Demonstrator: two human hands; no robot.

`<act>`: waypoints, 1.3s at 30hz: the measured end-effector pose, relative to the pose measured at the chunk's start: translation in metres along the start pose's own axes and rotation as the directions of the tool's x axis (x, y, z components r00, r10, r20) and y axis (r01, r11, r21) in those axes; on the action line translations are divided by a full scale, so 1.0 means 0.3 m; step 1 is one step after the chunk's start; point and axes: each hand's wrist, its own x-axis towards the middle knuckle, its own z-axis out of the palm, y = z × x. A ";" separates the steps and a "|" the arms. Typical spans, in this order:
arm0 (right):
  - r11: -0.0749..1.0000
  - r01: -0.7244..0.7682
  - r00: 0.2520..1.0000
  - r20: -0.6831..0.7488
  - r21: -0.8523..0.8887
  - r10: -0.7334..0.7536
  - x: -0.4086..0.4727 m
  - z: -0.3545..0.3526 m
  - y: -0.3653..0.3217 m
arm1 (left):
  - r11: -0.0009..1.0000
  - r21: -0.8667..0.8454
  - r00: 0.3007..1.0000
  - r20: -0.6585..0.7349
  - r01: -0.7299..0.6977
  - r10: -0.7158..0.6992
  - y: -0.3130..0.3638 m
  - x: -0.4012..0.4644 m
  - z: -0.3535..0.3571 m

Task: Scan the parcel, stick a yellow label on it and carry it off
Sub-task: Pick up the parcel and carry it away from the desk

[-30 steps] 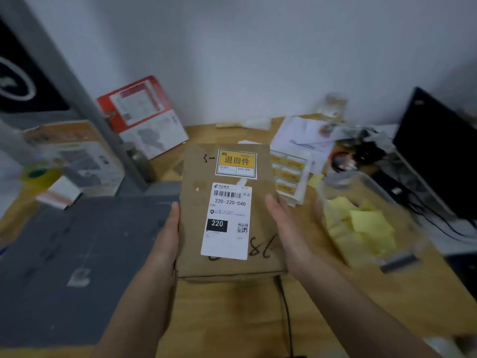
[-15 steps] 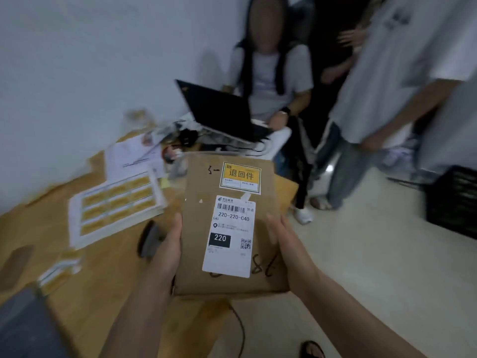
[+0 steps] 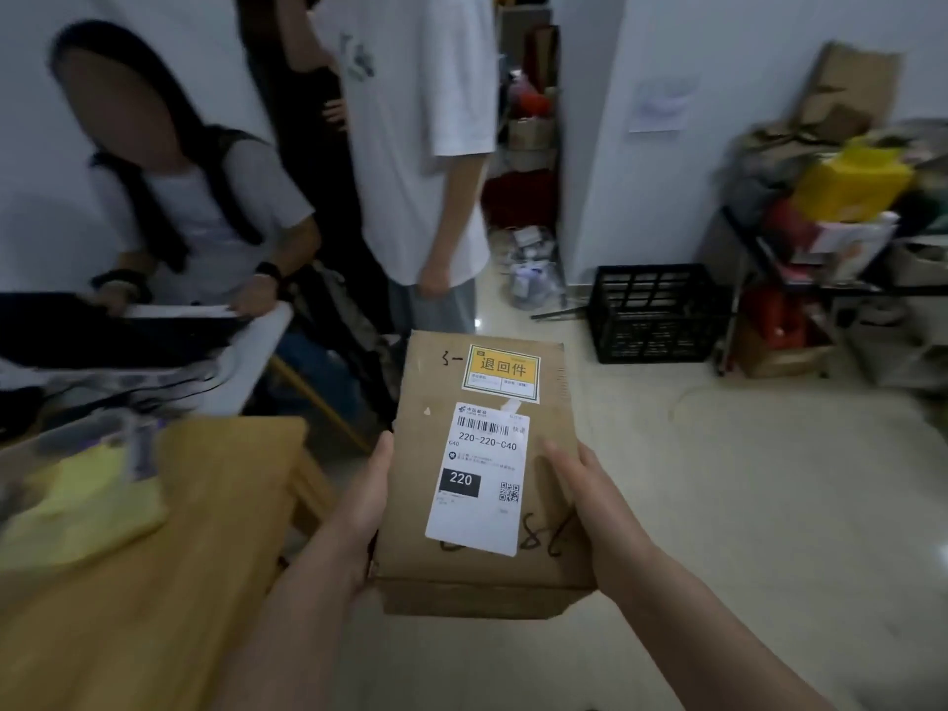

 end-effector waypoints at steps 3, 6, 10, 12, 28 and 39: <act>0.999 0.017 0.997 -0.080 0.032 -0.014 0.044 -0.252 -0.072 | 0.999 0.049 0.997 0.074 -0.012 0.008 0.028 0.103 0.263; 0.998 0.039 0.987 -0.155 0.051 -0.030 0.080 -0.475 -0.140 | 0.999 0.045 0.987 0.158 0.002 -0.009 0.052 0.189 0.503; 0.995 0.073 0.970 -0.238 0.067 -0.055 0.137 -0.713 -0.216 | 0.998 0.055 0.967 0.255 0.002 -0.017 0.101 0.273 0.761; 0.993 0.084 0.962 -0.266 0.085 -0.058 0.177 -0.797 -0.242 | 0.997 0.066 0.960 0.280 -0.032 0.012 0.129 0.309 0.858; 0.973 0.173 0.915 -0.389 0.151 -0.103 0.908 -1.211 -0.638 | 0.980 0.097 0.910 0.396 -0.176 0.124 0.609 0.978 1.400; 0.962 0.187 0.871 -0.486 0.201 -0.068 1.411 -1.448 -0.931 | 0.968 0.141 0.938 0.309 -0.207 0.156 0.945 1.465 1.745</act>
